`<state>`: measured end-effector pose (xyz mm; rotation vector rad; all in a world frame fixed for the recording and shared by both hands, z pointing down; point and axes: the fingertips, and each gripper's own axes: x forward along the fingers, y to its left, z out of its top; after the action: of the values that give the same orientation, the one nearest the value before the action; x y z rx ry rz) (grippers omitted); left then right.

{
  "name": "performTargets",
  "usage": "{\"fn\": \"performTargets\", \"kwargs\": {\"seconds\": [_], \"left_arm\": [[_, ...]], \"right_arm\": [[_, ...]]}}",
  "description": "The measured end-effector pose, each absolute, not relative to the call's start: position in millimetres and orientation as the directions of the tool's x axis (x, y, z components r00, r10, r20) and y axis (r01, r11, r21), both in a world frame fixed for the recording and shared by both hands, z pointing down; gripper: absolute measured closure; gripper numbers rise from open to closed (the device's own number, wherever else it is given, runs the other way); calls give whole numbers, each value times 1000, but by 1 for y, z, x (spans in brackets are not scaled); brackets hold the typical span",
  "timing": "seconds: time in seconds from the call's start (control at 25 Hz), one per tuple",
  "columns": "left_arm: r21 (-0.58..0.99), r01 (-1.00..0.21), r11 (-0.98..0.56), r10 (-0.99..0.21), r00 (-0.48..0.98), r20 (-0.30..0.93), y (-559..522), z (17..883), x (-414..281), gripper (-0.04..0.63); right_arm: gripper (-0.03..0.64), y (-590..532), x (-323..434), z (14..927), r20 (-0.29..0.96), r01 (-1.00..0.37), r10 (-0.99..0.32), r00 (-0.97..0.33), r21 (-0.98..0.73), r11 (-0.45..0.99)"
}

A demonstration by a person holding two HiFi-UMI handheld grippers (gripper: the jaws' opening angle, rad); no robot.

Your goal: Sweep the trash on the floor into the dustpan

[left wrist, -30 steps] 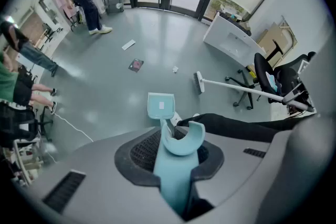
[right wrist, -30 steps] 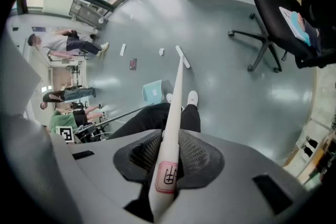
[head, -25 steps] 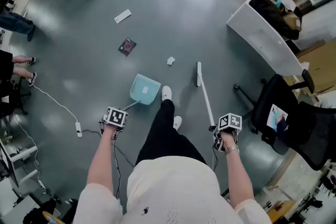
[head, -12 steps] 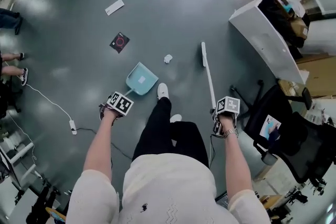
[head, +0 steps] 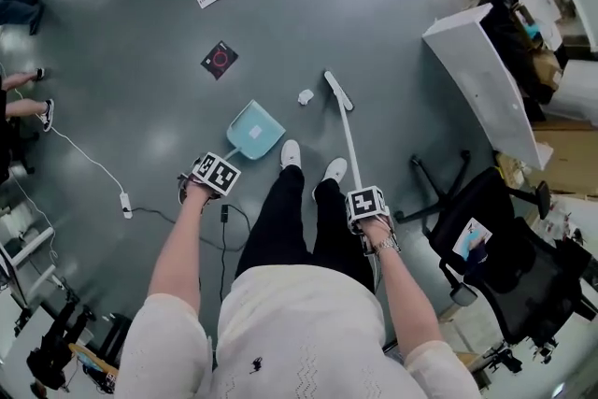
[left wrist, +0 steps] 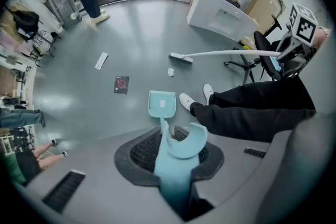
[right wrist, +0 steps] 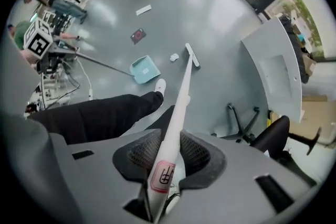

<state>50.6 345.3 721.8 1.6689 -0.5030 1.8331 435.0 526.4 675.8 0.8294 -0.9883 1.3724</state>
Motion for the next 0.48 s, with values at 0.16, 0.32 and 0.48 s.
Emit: {"fn": "performTargets", "kwargs": {"seconds": [0.16,0.32,0.48], "left_arm": [[116,-663,-739,176,-25,984,350,726,50,505],[115,-669,-734,171,-19,985,359,727,45,504],[112,-674,-730,164,-13,986,364,729,38,504]], "right_arm": [[503,523,413,668,913,-984,404,-63,-124,128],[503,528,399,655,892,-974,445,-71,-158,161],[502,524,378,641,879,-946,464,-105,-232,225]]}}
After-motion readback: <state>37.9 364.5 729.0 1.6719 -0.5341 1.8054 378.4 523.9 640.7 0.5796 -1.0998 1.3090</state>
